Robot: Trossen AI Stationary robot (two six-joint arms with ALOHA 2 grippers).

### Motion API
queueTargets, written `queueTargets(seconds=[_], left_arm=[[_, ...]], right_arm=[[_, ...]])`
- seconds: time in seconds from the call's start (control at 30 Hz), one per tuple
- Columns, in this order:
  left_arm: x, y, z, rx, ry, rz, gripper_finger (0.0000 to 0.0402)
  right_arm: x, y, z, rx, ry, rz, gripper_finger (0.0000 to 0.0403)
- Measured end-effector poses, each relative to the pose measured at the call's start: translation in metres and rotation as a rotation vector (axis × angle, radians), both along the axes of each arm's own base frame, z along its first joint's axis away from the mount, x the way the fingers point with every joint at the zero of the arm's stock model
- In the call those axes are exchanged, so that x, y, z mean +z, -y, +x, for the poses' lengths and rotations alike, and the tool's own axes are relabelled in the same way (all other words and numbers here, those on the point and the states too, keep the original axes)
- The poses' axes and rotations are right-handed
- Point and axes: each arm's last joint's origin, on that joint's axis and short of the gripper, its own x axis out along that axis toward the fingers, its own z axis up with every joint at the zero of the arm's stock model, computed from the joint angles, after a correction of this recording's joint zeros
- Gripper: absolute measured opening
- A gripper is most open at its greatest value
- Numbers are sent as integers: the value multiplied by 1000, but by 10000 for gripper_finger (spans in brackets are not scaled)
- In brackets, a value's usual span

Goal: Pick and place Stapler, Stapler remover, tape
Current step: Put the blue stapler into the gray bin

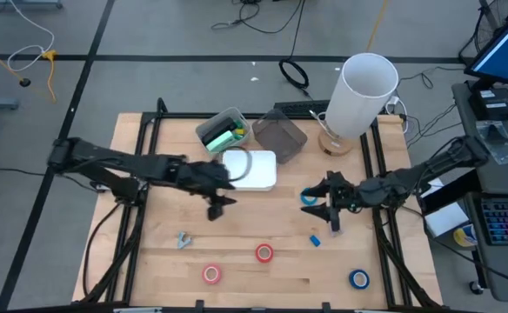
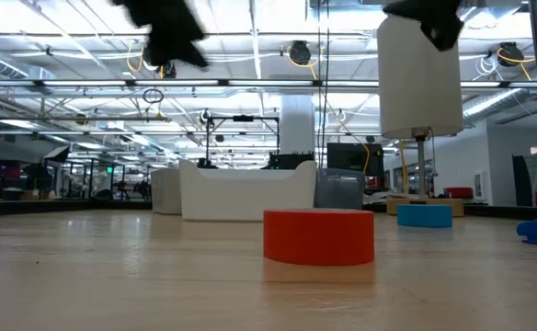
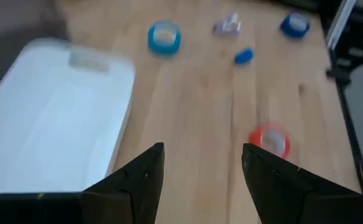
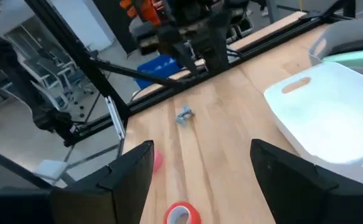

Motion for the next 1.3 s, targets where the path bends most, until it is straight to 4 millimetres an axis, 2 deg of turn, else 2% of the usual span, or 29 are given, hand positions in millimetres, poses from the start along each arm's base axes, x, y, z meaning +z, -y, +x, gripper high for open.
queueTargets(seconds=[0.17, 0.3, 0.37, 0.47, 0.63, 0.83, 1.03, 1.3], left_arm=[[-8, -3, -49, 0, 107, -36, 216], [-16, -6, -80, -2, 160, -49, 216], [-16, -8, -90, 3, 202, -64, 216], [-26, -10, -104, 12, 195, -74, 216], [-32, -11, -114, 15, 222, -82, 216], [-35, -12, -115, -8, 216, -45, 216], [-35, -12, -114, -21, 217, -23, 216], [-35, -12, -114, -33, 219, -5, 216]], right_arm=[[22, -14, 19, -8, -88, -50, 232], [31, -26, 35, 12, -249, -46, 207], [31, -32, 40, 28, -369, -22, 196], [30, -43, 51, 46, -533, 52, 181], [10, -55, 61, 28, -832, 190, 157], [-17, -56, 61, -81, -1114, 331, 124], [-18, -48, 57, -230, -1173, 409, 95], [-16, -41, 58, -202, -1165, 374, 72]])
